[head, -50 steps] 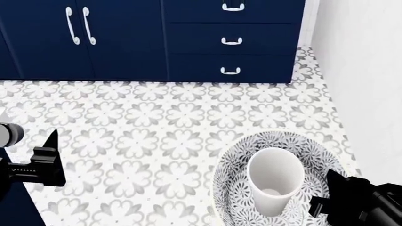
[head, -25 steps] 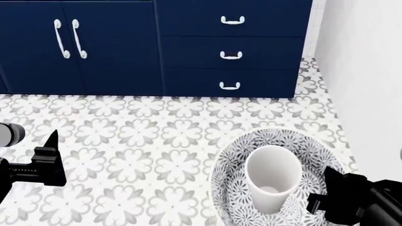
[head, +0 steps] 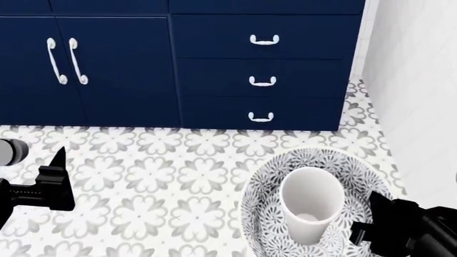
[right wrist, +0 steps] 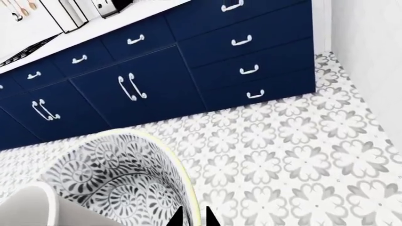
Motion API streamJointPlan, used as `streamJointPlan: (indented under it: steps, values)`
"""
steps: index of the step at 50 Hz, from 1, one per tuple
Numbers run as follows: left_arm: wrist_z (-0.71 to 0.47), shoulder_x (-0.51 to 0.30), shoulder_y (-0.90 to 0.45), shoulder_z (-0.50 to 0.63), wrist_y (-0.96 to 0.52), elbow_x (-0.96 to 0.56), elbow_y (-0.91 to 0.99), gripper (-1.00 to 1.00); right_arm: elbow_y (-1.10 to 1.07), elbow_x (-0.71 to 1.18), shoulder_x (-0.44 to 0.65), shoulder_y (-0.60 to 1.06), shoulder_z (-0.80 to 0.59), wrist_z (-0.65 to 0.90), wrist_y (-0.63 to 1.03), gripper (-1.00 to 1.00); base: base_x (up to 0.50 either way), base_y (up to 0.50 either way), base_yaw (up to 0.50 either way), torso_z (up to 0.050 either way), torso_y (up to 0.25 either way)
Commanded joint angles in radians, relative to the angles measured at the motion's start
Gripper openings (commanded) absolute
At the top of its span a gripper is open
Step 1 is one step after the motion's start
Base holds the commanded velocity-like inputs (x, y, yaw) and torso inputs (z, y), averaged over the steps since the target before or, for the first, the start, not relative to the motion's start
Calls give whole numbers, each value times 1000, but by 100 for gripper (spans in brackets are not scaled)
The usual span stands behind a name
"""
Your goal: Place the cup inside the bowl on the dining table and move the bowl to any counter.
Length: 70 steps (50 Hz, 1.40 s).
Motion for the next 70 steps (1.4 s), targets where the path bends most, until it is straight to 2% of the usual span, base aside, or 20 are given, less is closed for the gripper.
streamJointPlan:
  steps: [1,70]
  values:
    - [-2,3,-7,6,-1,0,-3,100,-9,5,2,-20,16,-13,-11,-100,500,-4,0,0,0]
    - [-4,-6,5,13,22,-1,-14,100,0,-11,6,12,-16,-18,-18,-100,500,6,0,0,2]
